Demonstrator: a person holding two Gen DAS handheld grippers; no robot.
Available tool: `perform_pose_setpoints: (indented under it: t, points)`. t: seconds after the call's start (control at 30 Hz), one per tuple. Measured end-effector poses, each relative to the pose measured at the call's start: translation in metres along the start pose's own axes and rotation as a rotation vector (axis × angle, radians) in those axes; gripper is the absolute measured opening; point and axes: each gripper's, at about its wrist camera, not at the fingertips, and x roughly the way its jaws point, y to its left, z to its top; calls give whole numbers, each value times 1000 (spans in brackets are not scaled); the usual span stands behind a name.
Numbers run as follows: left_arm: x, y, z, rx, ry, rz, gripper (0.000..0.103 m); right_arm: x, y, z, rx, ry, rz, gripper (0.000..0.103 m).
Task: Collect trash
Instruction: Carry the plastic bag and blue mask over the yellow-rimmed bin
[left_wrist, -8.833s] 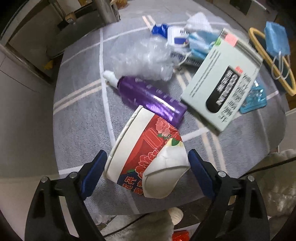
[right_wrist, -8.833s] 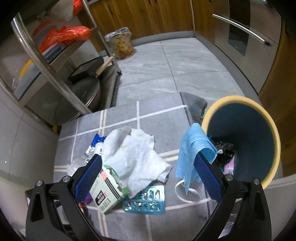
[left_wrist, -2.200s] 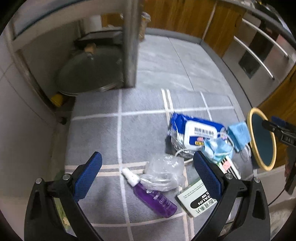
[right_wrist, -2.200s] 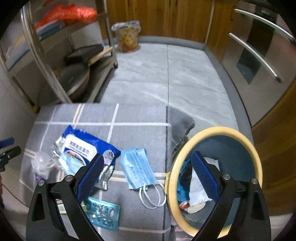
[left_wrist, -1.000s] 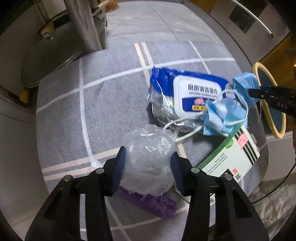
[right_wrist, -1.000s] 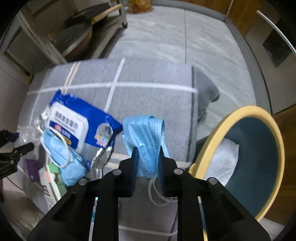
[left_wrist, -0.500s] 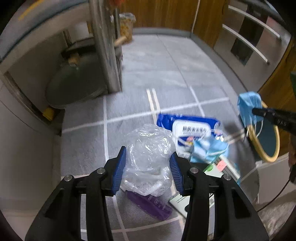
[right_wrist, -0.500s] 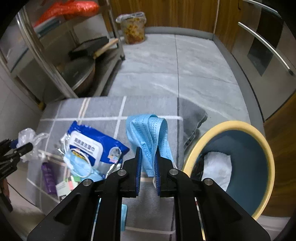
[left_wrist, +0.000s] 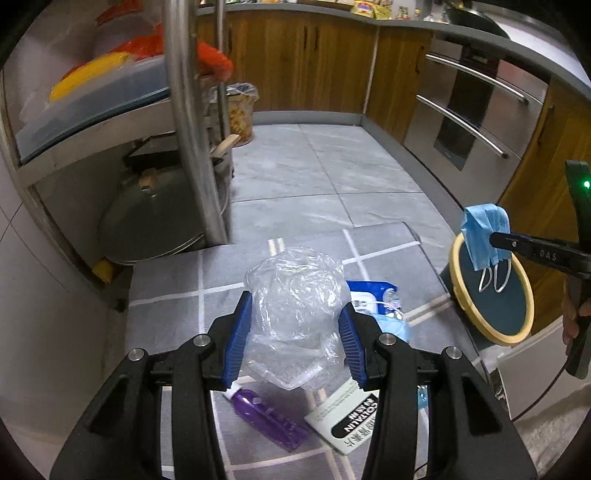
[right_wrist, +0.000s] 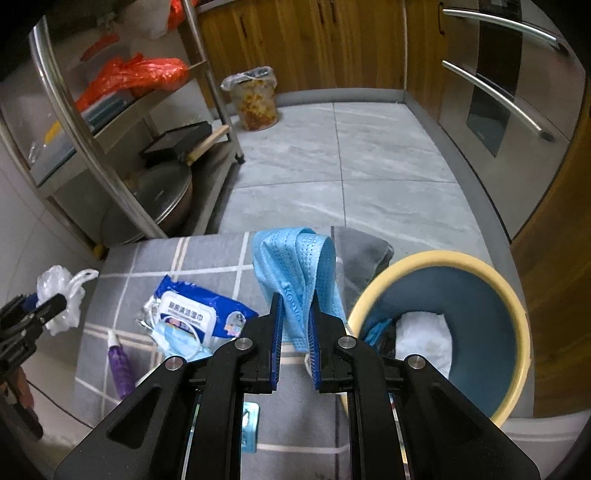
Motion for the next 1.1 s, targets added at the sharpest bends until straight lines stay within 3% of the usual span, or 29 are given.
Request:
perform_pose_setpoints:
  t: [0.13,0.4,0.9,1.1]
  points:
    - [0,-12,-3,34,7,2,45,-1,-7,-4,21,11,-2,14]
    - [1,-58,3,86,-17,-70,45,-15,-32,-16,52,1,-28,14]
    - [10,-148,-10,251,6,-193,45,-15,-131,-36,372,28,-73,14]
    - [23,-178,4,226,46,-237,45,-10,-156,-42,419,65,-134,14]
